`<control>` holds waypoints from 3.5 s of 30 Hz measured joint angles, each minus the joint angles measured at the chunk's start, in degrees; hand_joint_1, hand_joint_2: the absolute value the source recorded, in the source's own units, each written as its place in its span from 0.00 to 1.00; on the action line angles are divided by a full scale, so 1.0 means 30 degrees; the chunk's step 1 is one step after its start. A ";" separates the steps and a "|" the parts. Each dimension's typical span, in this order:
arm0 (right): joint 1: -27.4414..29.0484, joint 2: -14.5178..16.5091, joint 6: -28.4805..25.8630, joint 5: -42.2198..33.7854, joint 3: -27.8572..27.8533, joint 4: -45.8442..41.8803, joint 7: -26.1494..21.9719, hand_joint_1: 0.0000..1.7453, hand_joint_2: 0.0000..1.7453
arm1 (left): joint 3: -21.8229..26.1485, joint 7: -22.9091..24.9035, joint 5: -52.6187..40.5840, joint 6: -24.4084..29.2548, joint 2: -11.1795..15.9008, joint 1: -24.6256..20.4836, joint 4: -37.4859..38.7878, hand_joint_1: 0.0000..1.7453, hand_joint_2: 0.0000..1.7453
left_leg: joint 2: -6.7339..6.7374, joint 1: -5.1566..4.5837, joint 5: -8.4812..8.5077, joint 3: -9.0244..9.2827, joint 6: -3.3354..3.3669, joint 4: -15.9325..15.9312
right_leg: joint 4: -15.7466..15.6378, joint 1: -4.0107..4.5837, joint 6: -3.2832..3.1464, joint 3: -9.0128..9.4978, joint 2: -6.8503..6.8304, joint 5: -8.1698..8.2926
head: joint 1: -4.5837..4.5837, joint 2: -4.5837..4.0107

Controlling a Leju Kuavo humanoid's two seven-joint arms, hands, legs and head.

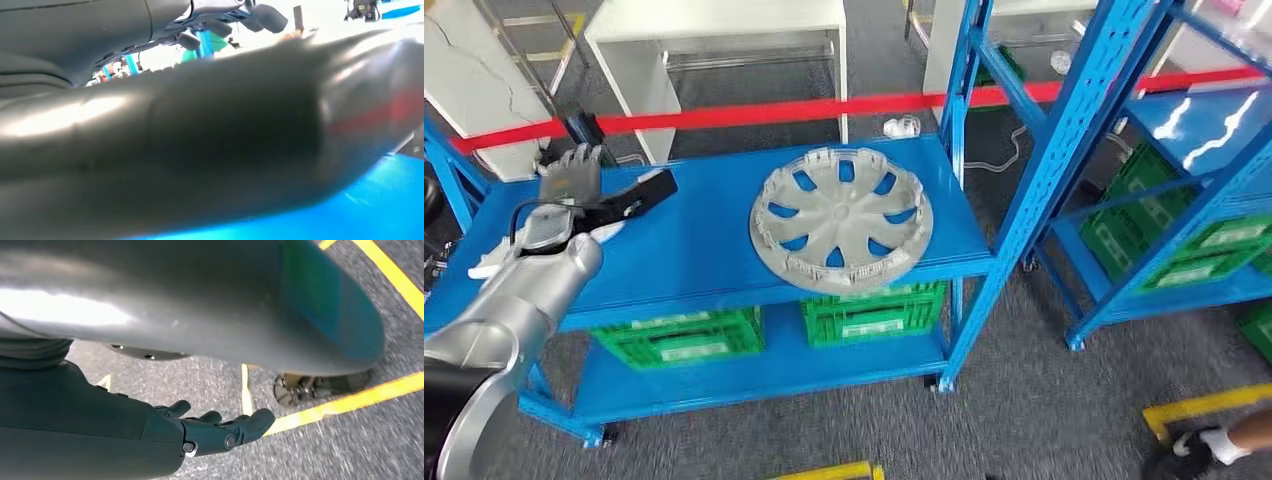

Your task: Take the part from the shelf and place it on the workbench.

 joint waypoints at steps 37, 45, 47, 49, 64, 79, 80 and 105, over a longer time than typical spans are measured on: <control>-0.0074 -0.0067 0.0055 -0.0264 -0.0007 0.0000 -0.0111 0.00 0.00 | 0.1527 -0.3223 0.1822 -0.7204 -0.0266 -0.0180 0.0000 0.00 1.00 | 0.0018 -0.0093 0.0059 0.0003 0.0306 -0.0336 | -0.0090 0.0166 -0.0289 0.0189 0.0305 0.0316 | -0.0097 0.0000; -0.0025 -0.0062 0.0035 -0.0340 -0.0007 0.0000 -0.0075 0.00 0.00 | 0.1969 -0.5382 0.2111 -1.1161 0.0675 -0.0568 -0.0018 0.00 1.00 | 0.0063 -0.0081 0.0077 0.0093 -0.0017 -0.0541 | -0.0084 0.0187 -0.0426 0.0192 0.0316 0.0226 | -0.0091 0.0000; -0.0010 -0.0062 0.0005 -0.0386 -0.0007 0.0000 -0.0058 0.00 0.00 | 0.1936 -0.5570 0.1674 -1.2117 0.0956 -0.0732 -0.0022 0.00 1.00 | 0.0067 -0.0077 0.0090 0.0094 -0.0087 -0.0545 | -0.0079 0.0187 -0.0437 0.0192 0.0321 0.0232 | -0.0091 0.0000; 0.0011 -0.0062 -0.0011 -0.0448 -0.0007 0.0000 -0.0055 0.00 0.00 | 0.1903 -0.5460 0.1378 -1.2747 0.1219 -0.0935 -0.0024 0.00 1.00 | 0.0070 -0.0077 0.0095 0.0094 -0.0122 -0.0544 | -0.0078 0.0184 -0.0445 0.0193 0.0323 0.0240 | -0.0091 0.0000; 0.0012 -0.0027 -0.0009 -0.0537 -0.0007 0.0000 -0.0120 0.00 0.00 | 0.1643 -0.1402 0.0111 -1.1535 0.2180 -0.1242 -0.0009 0.00 1.00 | 0.0067 -0.0095 0.0089 0.0140 -0.0115 -0.0535 | -0.0087 0.0097 -0.0416 0.0263 0.0319 0.0264 | -0.0086 0.0000; -0.0017 0.0069 -0.0011 -0.0233 0.0015 0.0000 0.0249 0.00 0.00 | 0.1596 0.2443 -0.0002 -1.2812 0.4509 -0.0147 0.0354 0.00 1.00 | 0.0062 -0.0094 0.0088 0.0151 -0.0114 -0.0535 | -0.0088 0.0106 -0.0402 0.0280 0.0305 0.0252 | -0.0089 0.0000; -0.0018 0.0082 -0.0011 -0.0233 0.0015 0.0000 0.0266 0.00 0.00 | 0.1597 0.2550 0.0007 -1.2901 0.4570 -0.0099 0.0364 0.00 1.00 | 0.0062 -0.0094 0.0088 0.0154 -0.0114 -0.0535 | -0.0088 0.0105 -0.0401 0.0282 0.0306 0.0252 | -0.0087 0.0000; -0.0004 0.0162 -0.0036 -0.0284 0.0022 0.0000 0.0315 0.00 0.00 | 0.4340 -0.0245 0.1960 -1.3122 0.5860 -0.0449 0.0095 0.00 1.00 | 0.0071 -0.0094 0.0087 0.0193 -0.0117 -0.0533 | -0.0102 0.0113 -0.0401 0.0308 0.0323 0.0252 | -0.0089 0.0000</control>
